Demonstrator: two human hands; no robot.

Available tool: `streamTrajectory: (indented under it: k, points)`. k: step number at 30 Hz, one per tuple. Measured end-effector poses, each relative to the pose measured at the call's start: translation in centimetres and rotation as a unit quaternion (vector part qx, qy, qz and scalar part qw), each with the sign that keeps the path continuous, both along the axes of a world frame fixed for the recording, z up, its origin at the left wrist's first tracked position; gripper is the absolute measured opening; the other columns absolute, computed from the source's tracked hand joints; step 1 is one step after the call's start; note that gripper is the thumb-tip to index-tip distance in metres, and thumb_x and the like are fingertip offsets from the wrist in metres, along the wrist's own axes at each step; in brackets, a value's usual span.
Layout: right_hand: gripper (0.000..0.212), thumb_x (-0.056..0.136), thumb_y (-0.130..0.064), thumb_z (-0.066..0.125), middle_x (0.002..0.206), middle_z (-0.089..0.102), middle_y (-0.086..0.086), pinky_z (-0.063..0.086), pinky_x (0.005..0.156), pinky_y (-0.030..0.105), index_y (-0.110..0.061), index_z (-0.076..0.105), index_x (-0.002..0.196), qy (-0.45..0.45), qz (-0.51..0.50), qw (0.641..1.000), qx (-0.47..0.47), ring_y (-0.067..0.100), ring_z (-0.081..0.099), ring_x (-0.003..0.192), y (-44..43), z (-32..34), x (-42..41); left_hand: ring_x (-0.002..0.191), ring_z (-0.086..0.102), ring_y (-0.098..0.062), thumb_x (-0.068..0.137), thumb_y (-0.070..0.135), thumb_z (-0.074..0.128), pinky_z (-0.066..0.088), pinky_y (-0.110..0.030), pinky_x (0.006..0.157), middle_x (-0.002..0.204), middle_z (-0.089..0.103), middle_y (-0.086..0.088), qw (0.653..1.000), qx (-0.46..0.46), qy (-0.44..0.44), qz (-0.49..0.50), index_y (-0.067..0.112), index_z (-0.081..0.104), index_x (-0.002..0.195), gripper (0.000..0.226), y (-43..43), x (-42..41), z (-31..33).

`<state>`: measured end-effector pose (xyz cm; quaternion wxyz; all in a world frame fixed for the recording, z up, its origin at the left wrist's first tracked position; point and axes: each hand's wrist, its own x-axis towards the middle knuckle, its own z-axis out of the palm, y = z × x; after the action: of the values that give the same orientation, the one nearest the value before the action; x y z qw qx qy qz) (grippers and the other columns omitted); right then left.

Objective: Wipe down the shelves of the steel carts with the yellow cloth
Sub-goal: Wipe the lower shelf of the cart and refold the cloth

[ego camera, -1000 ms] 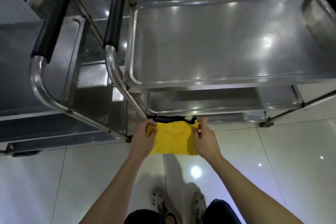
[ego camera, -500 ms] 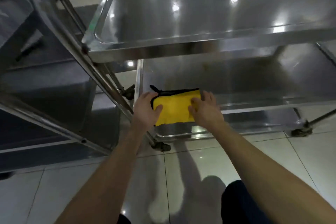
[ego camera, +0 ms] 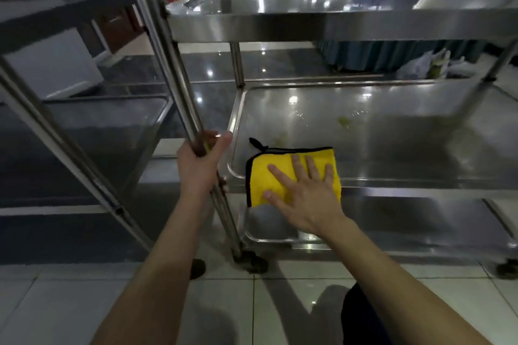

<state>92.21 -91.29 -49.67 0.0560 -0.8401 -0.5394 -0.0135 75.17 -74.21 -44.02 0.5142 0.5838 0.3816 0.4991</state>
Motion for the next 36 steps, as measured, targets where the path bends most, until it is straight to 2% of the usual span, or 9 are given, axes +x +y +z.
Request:
streamTrajectory:
  k: [2, 5, 10, 13, 19, 27, 32, 34, 36]
  points:
    - [0.081, 0.089, -0.095, -0.001, 0.181, 0.000, 0.010, -0.003, 0.123, 0.076, -0.061, -0.005, 0.163, 0.017, -0.004, 1.000, -0.015, 0.041, -0.004, 0.165, 0.3, 0.3, 0.1, 0.055, 0.063, -0.022, 0.089, 0.048, 0.084, 0.055, -0.039, 0.068, 0.060, 0.063, -0.007, 0.999, -0.041, -0.001, -0.016, 0.024, 0.069, 0.060, 0.041, 1.0, 0.5, 0.6]
    - [0.084, 0.084, -0.097, -0.008, 0.181, -0.003, 0.008, -0.011, 0.121, 0.076, -0.064, -0.003, 0.161, 0.036, -0.015, 0.999, -0.015, 0.040, -0.007, 0.165, 1.6, 0.0, -0.2, 0.044, 0.055, -0.020, 0.087, 0.057, 0.081, 0.049, -0.036, 0.060, 0.050, 0.052, -0.007, 0.998, -0.053, 0.002, 0.025, 0.022, 0.058, 0.046, 0.058, 0.9, 1.0, -0.1]
    - [0.087, 0.079, -0.098, -0.013, 0.180, -0.010, 0.008, -0.024, 0.113, 0.077, -0.067, -0.003, 0.159, 0.061, 0.000, 0.998, -0.033, 0.042, -0.013, 0.164, 6.5, -0.1, -0.7, 0.046, 0.057, -0.019, 0.088, 0.055, 0.073, 0.046, -0.029, 0.048, 0.051, 0.057, -0.008, 0.997, -0.007, -0.028, 0.066, 0.011, 0.061, 0.058, 0.054, -0.2, 0.8, -2.1]
    - [0.091, 0.075, -0.101, -0.005, 0.179, -0.014, 0.007, -0.029, 0.109, 0.077, -0.067, -0.001, 0.159, 0.069, -0.004, 0.996, -0.047, 0.041, -0.018, 0.163, 11.6, -0.1, 0.6, 0.051, 0.056, -0.021, 0.085, 0.055, 0.070, 0.046, -0.033, 0.052, 0.062, 0.057, -0.027, 0.997, -0.003, -0.031, 0.071, -0.009, 0.056, 0.072, 0.066, -0.5, 0.4, -1.9]
    - [0.087, 0.084, -0.099, 0.005, 0.179, -0.016, 0.010, -0.024, 0.109, 0.083, -0.063, 0.002, 0.163, 0.077, -0.031, 0.993, -0.079, 0.045, -0.019, 0.162, 19.9, 1.5, 4.1, 0.052, 0.051, -0.027, 0.086, 0.051, 0.067, 0.045, -0.037, 0.051, 0.066, 0.052, -0.036, 0.997, 0.039, -0.023, 0.065, -0.014, 0.051, 0.072, 0.069, -0.6, 0.3, -1.5]
    - [0.085, 0.082, -0.092, -0.001, 0.178, -0.018, 0.012, -0.027, 0.105, 0.080, -0.063, -0.003, 0.162, 0.060, -0.028, 0.995, -0.076, 0.046, -0.020, 0.161, 13.0, 0.4, -1.2, 0.056, 0.048, -0.030, 0.087, 0.051, 0.068, 0.048, -0.056, 0.052, 0.066, 0.048, -0.039, 0.996, 0.012, -0.019, 0.083, -0.016, 0.047, 0.073, 0.071, -0.4, 1.0, -1.3]
    - [0.072, 0.096, -0.087, 0.012, 0.179, -0.018, 0.005, -0.018, 0.119, 0.076, -0.063, 0.000, 0.163, 0.072, -0.017, 0.993, -0.087, 0.038, -0.020, 0.163, 8.2, 1.7, -0.3, 0.054, 0.057, -0.026, 0.082, 0.046, 0.068, 0.049, -0.043, 0.053, 0.060, 0.056, -0.025, 0.995, -0.008, -0.013, 0.096, -0.005, 0.054, 0.067, 0.056, -0.4, 1.3, -0.7]
    - [0.071, 0.097, -0.087, 0.014, 0.179, -0.018, 0.001, -0.017, 0.122, 0.073, -0.063, 0.000, 0.163, 0.080, -0.029, 0.992, -0.089, 0.035, -0.020, 0.164, 5.6, 2.0, 2.2, 0.047, 0.062, -0.014, 0.077, 0.053, 0.069, 0.047, -0.025, 0.046, 0.051, 0.062, -0.004, 0.993, -0.011, -0.001, 0.116, 0.009, 0.056, 0.066, 0.047, -0.3, 1.3, -0.8]
    - [0.071, 0.096, -0.087, 0.015, 0.179, -0.017, -0.003, -0.015, 0.124, 0.071, -0.064, -0.001, 0.162, 0.087, -0.057, 0.991, -0.088, 0.032, -0.019, 0.164, 2.0, 1.8, 5.9, 0.044, 0.061, -0.011, 0.073, 0.052, 0.071, 0.048, -0.021, 0.045, 0.048, 0.060, 0.004, 0.993, -0.016, -0.009, 0.119, 0.021, 0.052, 0.067, 0.037, -0.4, 1.3, -0.7]
